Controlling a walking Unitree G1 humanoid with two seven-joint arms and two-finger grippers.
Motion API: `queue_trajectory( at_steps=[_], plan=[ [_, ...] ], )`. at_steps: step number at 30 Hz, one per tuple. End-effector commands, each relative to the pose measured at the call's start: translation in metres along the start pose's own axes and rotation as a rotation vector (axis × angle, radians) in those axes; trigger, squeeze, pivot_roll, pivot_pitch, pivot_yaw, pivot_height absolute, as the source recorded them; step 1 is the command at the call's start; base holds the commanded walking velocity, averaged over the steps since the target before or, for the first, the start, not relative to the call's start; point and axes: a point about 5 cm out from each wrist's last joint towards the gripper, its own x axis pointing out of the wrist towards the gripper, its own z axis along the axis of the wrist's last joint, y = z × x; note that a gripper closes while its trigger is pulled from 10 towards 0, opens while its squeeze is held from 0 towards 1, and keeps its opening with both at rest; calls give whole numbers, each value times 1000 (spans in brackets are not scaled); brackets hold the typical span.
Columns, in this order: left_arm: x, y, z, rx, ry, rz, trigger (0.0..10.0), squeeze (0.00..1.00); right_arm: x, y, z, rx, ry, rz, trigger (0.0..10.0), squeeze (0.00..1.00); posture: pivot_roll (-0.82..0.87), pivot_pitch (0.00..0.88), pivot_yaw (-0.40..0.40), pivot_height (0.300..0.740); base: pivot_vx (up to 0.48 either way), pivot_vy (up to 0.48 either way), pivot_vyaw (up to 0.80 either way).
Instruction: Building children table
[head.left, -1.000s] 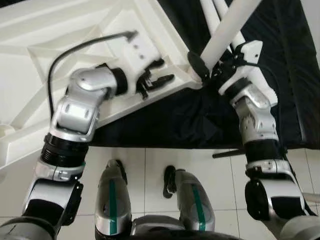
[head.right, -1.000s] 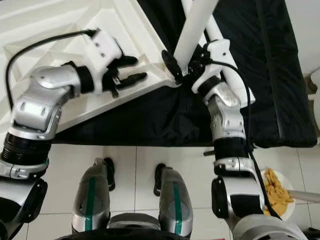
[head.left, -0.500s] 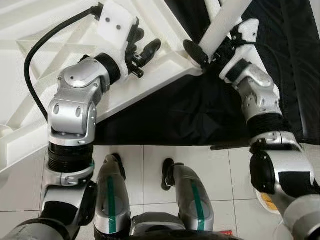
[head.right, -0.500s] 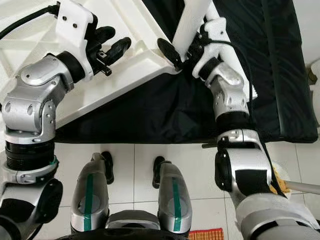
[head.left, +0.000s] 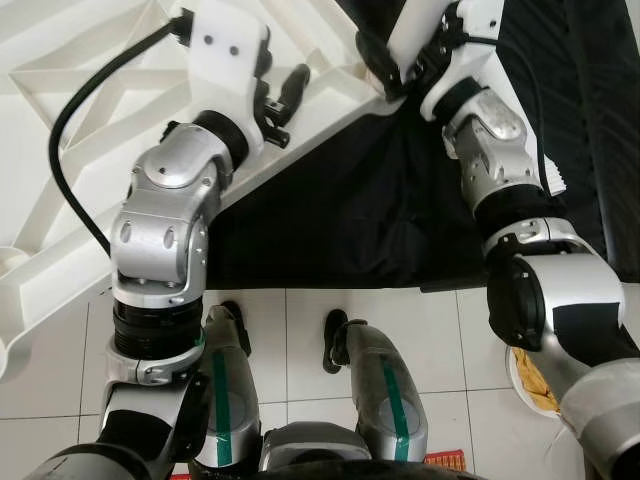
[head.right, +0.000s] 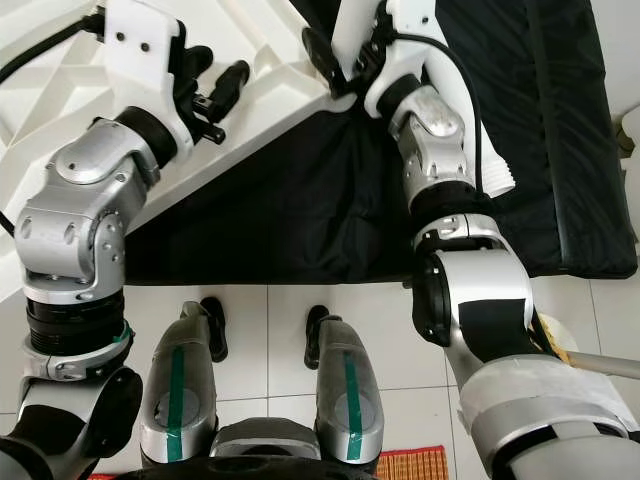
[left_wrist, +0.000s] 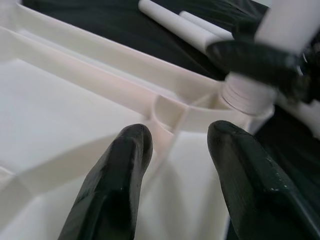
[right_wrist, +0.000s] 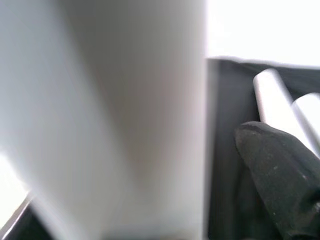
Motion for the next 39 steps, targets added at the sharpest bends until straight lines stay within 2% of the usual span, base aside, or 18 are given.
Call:
queue_trajectory(
  at_steps=[1, 8, 10, 14, 15, 17, 18, 20, 21, 22, 23, 24, 25, 26, 28, 33, 37, 39],
  plan=[
    [-1, -11, -5, 8, 15, -78, 10000, 0, -2, -5, 1, 25, -44, -69, 10000, 0, 115, 247, -78, 740, 0, 0, 0],
    [-3, -17, -10, 23, 16, -133, 10000, 0, -8, -12, 11, 43, -150, -127, 10000, 0, 107, 239, -72, 740, 0, 0, 0],
    [-6, -13, -12, 30, 25, -142, 10000, 0, -16, -13, 13, 40, -188, -138, 10000, 0, 98, 223, -62, 740, 0, 0, 0],
    [-7, -11, -13, 37, 31, -140, 10000, 0, -20, -14, 13, 32, -203, -144, 10000, 0, 95, 219, -60, 740, 0, 0, 0],
    [-11, -3, -17, 88, 41, -152, 10000, 0, -41, -14, 9, 19, -223, -183, 10000, 0, 100, 197, -56, 740, 0, 0, 0],
    [-11, -3, -17, 88, 41, -152, 10000, 0, -41, -14, 9, 19, -223, -183, 10000, 0, 100, 197, -56, 740, 0, 0, 0],
    [-12, 0, -19, 103, 44, -157, 10000, 0, -49, -14, 7, 19, -225, -195, 10000, 0, 100, 197, -56, 740, 0, 0, 0],
    [-13, 1, -20, 110, 45, -160, 10000, 0, -53, -14, 6, 18, -226, -204, 10000, 0, 100, 197, -56, 740, 0, 0, 0],
    [-15, 4, -22, 124, 50, -163, 10000, 0, -64, -11, 1, 11, -216, -226, 10000, 0, 96, 183, -50, 740, 0, 0, 0],
    [-15, 4, -22, 124, 50, -163, 10000, 0, -64, -11, 1, 11, -216, -226, 10000, 0, 96, 183, -50, 740, 0, 0, 0],
    [-18, 7, -24, 148, 52, -170, 10000, 0, -75, -8, -4, 7, -202, -255, 10000, 0, 94, 174, -49, 740, 0, 0, 0],
    [-18, 7, -24, 148, 52, -170, 10000, 0, -75, -8, -4, 7, -202, -255, 10000, 0, 94, 174, -49, 740, 0, 0, 0],
    [-20, 8, -25, 185, 43, -188, 10000, 0, -86, -1, -9, 1, -187, -267, 10000, 0, 89, 166, -50, 740, 0, 0, 0],
    [-20, 8, -25, 185, 43, -188, 10000, 0, -86, -1, -9, 1, -187, -267, 10000, 0, 89, 166, -50, 740, 0, 0, 0],
    [-22, 9, -24, 241, 22, -220, 10000, 0, -103, 14, -14, 1, -164, -281, 10000, 0, 76, 148, -52, 740, 0, 0, 0],
    [-20, 11, -25, 247, 20, -227, 10000, 0, -112, 24, -15, -11, -146, -279, 10000, 0, 70, 140, -53, 740, 0, 0, 0],
    [-22, 13, -25, 264, 13, -265, 10000, 0, -126, 38, -21, -6, -65, -248, 10000, 0, 57, 123, -56, 740, 0, 0, 0],
    [-23, 13, -27, 276, 16, -278, 10000, 0, -128, 40, -22, -8, -43, -243, 10000, 0, 56, 122, -56, 740, 0, 0, 0]
  ],
)
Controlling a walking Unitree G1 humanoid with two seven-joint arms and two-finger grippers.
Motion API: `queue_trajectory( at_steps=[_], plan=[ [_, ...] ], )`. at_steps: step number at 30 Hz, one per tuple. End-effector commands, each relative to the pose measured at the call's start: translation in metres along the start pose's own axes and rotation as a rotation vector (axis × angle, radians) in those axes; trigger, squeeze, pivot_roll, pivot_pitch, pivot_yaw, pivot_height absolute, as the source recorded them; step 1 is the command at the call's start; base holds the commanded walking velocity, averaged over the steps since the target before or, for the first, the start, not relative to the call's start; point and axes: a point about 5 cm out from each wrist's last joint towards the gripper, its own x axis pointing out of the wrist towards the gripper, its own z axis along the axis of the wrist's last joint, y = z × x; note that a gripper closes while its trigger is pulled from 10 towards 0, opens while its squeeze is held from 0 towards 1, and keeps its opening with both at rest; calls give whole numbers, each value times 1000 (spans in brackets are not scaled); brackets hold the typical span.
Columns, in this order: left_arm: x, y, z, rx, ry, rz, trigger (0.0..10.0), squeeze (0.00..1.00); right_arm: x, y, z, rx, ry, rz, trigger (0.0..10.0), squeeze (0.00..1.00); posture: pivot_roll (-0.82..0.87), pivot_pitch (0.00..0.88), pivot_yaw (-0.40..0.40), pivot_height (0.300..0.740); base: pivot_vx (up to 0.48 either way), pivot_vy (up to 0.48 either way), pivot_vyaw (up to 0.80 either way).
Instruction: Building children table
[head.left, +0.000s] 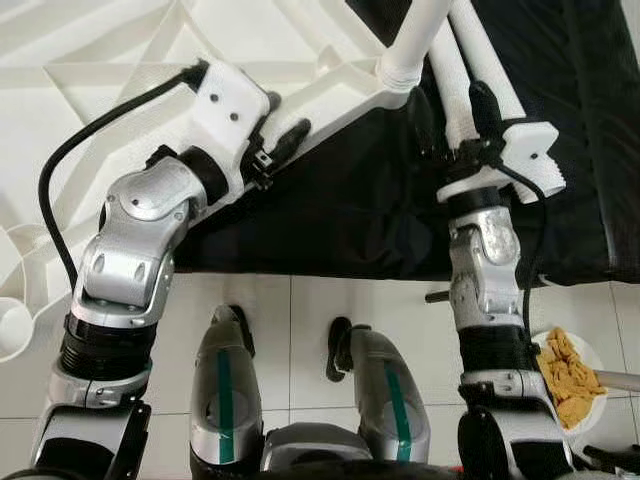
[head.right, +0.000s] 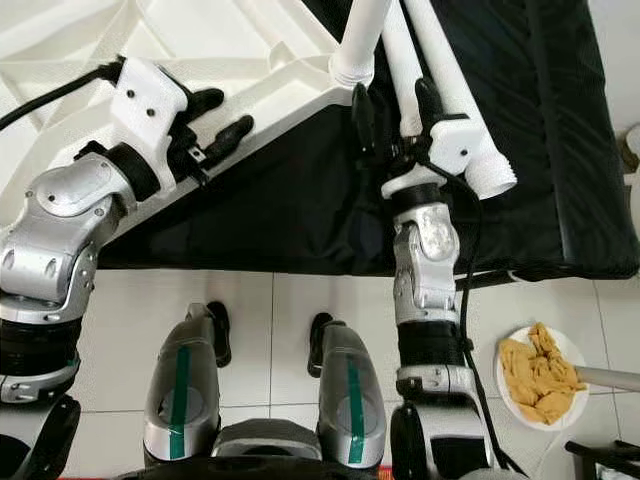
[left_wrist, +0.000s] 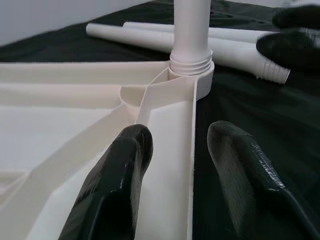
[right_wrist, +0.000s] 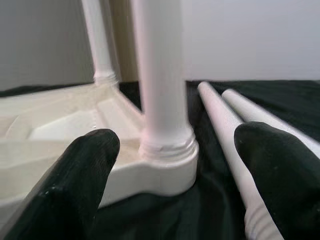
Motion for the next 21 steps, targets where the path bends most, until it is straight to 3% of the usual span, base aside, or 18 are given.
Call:
queue_trajectory(
  at_steps=[1, 5, 7, 9, 11, 21],
  plan=[
    [1, -5, -4, -5, 5, -35, 10000, 0, -2, 0, -1, -9, 25, 0, 10000, 0, 56, 122, -56, 740, 0, 0, 0],
    [-3, -9, -12, 27, 38, -80, 10000, 0, -6, 5, -4, -16, 70, 25, 10000, 0, 52, 115, -60, 740, 0, 0, 0],
    [-5, -8, -21, 61, 90, -86, 10000, 0, -8, 8, -4, -16, 87, 36, 10000, 0, 52, 114, -58, 740, 0, 0, 0],
    [-10, -1, -42, 94, 210, -66, 10000, 0, -10, 11, -3, -20, 106, 48, 10000, 0, 46, 110, -56, 740, 0, 0, 0],
    [-12, 1, -47, 108, 238, -52, 10000, 0, -10, 12, -3, -21, 108, 50, 10000, 0, 46, 110, -56, 740, 0, 0, 0],
    [-17, 4, -65, 71, 334, -47, 10000, 0, -12, 14, 5, 23, 165, 57, 10000, 0, 37, 104, -62, 740, 0, 0, 0]
  ],
)
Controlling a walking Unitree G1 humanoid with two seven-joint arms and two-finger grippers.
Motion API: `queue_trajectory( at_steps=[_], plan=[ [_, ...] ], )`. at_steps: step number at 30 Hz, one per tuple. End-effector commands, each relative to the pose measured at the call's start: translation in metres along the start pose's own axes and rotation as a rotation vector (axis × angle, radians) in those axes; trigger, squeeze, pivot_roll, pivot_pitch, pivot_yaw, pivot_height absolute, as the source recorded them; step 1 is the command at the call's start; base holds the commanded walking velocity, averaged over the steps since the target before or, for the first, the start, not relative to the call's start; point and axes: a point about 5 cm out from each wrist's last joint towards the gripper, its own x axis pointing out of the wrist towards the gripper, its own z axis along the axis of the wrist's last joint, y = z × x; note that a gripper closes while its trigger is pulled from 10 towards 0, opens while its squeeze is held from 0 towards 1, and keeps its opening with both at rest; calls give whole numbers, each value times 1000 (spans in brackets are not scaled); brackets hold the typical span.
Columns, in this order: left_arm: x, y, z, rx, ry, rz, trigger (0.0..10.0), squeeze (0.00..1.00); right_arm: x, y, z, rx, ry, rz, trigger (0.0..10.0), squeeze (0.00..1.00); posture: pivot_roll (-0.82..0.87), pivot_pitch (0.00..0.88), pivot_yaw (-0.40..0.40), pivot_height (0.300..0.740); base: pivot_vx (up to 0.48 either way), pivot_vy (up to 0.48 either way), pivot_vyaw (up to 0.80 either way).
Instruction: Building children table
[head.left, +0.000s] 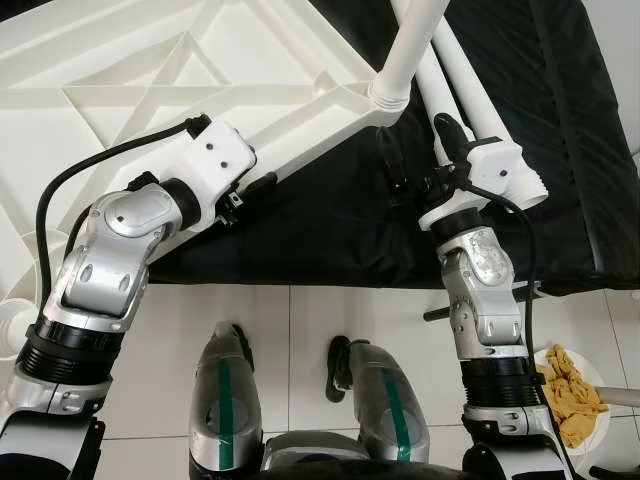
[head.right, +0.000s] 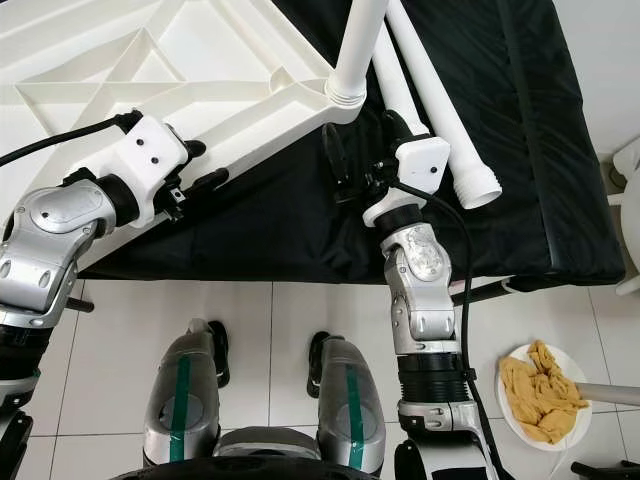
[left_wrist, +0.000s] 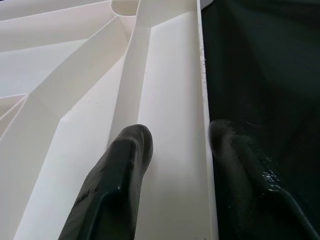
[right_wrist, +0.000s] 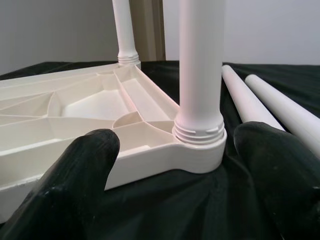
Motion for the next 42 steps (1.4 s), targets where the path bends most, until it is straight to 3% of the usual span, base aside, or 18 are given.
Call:
queue_trajectory(
  at_steps=[1, 12, 13, 16, 17, 18, 19, 25, 26, 29, 30, 37, 38, 42],
  plan=[
    [1, -1, -13, -18, 68, 12, 10000, 0, -4, -1, -1, 10, 34, 0, 10000, 0, 36, 102, -64, 740, 0, 0, 0],
    [-2, -6, -27, -3, 156, -59, 10000, 0, -11, -3, -12, -19, 119, 3, 10000, 0, 47, 99, -55, 740, 0, 0, 0],
    [-3, -8, -29, -11, 169, -78, 8980, 0, -11, -2, -12, -18, 122, 4, 10000, 0, 48, 100, -53, 740, 0, 0, 0],
    [-4, -9, -31, -10, 181, -93, 8667, 0, -11, -1, -11, -13, 131, 3, 10000, 0, 48, 101, -49, 740, 0, 0, 0],
    [-4, -10, -31, -22, 187, -104, 3686, 0, -11, -1, -11, -12, 138, -2, 10000, 0, 48, 103, -47, 740, 0, 0, 0],
    [-3, -11, -31, -23, 193, -108, 3490, 0, -11, -1, -11, -11, 142, -6, 10000, 0, 48, 103, -47, 740, 0, 0, 0],
    [-3, -11, -31, -35, 189, -114, 0, 0, -12, -1, -12, -10, 144, -8, 10000, 0, 47, 104, -43, 740, 0, 0, 0],
    [-1, -10, -30, -33, 187, -116, 0, 0, -12, -1, -12, -8, 148, -10, 10000, 0, 42, 102, -37, 740, 0, 0, 0],
    [0, -8, -29, -30, 193, -115, 5137, 0, -12, -1, -12, -8, 150, -12, 10000, 0, 40, 100, -35, 740, 0, 0, 0],
    [2, -7, -29, -18, 195, -111, 4980, 0, -11, -1, -12, -11, 150, -16, 10000, 0, 39, 97, -34, 740, 0, 0, 0],
    [5, -5, -28, -16, 201, -107, 10000, 0, -11, -2, -12, -13, 150, -21, 10000, 0, 38, 94, -33, 740, 0, 0, 0],
    [21, -3, -16, -8, 173, -79, 10000, 0, -8, -2, -11, -12, 147, -25, 10000, 0, 37, 89, -31, 740, 0, 0, 0],
    [32, 2, -7, -40, 151, -32, 10000, 0, -6, 0, -11, -8, 146, -26, 10000, 0, 32, 90, -28, 740, 0, 0, 0],
    [45, 8, 3, -80, 130, 32, 10000, 0, -6, 1, -11, -6, 143, -30, 10000, 0, 27, 89, -24, 740, 0, 0, 0]
  ],
)
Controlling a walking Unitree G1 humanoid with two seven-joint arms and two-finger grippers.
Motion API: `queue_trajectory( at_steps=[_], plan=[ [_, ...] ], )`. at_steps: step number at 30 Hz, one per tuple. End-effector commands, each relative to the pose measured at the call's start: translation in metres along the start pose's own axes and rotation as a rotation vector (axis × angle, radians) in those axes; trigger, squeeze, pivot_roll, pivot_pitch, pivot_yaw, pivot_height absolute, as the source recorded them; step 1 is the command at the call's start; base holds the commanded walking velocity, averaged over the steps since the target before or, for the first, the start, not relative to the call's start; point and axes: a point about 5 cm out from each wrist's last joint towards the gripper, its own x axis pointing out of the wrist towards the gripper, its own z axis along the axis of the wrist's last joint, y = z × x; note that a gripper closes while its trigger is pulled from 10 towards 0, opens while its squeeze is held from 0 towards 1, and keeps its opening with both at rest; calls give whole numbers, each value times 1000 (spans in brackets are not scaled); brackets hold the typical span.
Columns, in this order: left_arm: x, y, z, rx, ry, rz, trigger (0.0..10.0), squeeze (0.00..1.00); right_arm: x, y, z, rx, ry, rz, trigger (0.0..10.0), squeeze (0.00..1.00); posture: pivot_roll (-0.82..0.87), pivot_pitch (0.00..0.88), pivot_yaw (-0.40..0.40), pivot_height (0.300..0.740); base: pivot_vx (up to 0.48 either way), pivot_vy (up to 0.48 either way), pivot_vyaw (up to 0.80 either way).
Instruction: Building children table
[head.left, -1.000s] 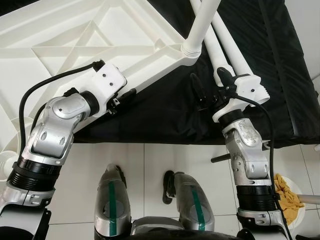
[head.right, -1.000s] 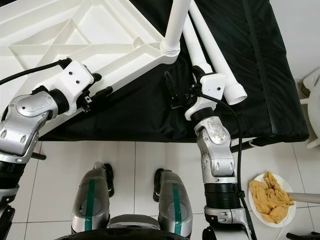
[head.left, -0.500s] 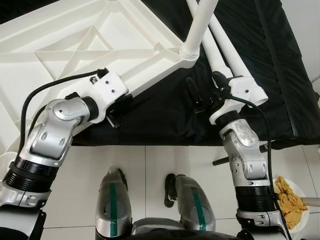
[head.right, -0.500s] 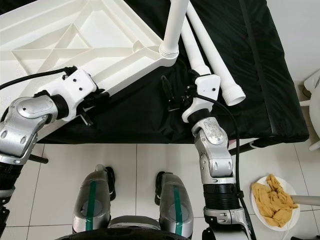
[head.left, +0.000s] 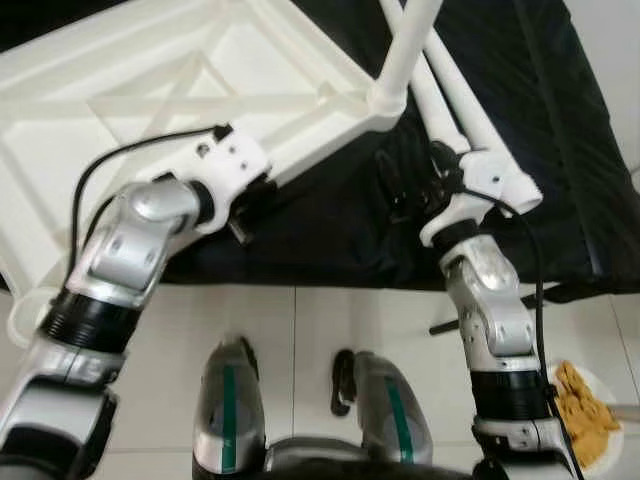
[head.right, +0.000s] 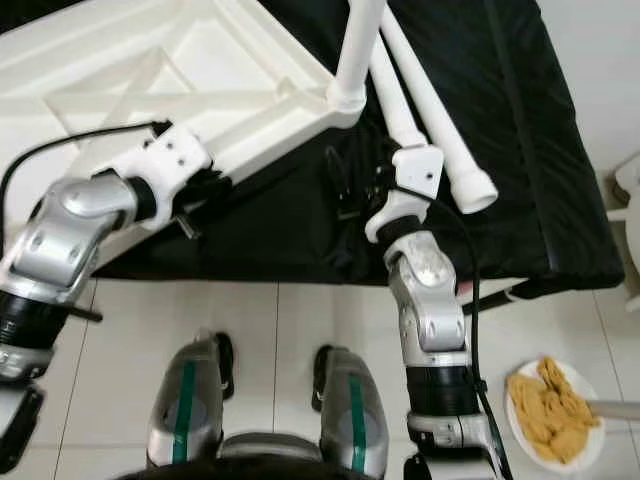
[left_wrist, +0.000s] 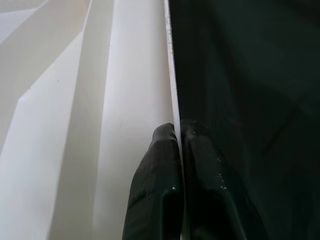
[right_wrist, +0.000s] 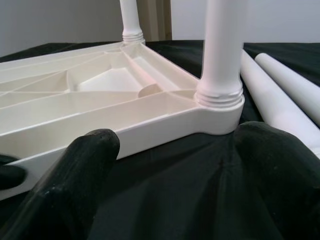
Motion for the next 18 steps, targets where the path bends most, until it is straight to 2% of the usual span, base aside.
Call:
queue_trajectory(
  at_steps=[1, 13, 17, 18],
  plan=[
    [6, 10, 6, 0, -1, 178, 10000, 0, -1, -2, 1, -12, 7, -13, 10000, 0, 26, 89, -23, 740, 0, 0, 0],
    [35, 26, 27, -95, -5, 306, 10000, 0, 0, 0, 1, 0, -1, -33, 10000, 0, 14, 86, -6, 740, 0, 0, 0],
    [41, 38, 30, -145, 20, 390, 10000, 0, 0, 0, 1, 7, -4, -46, 10000, 0, 11, 83, -6, 740, 0, 0, 0],
    [42, 49, 33, -197, 24, 461, 10000, 0, 0, 2, 1, 9, -6, -47, 10000, 0, 8, 79, -7, 740, 0, 0, 0]
  ],
)
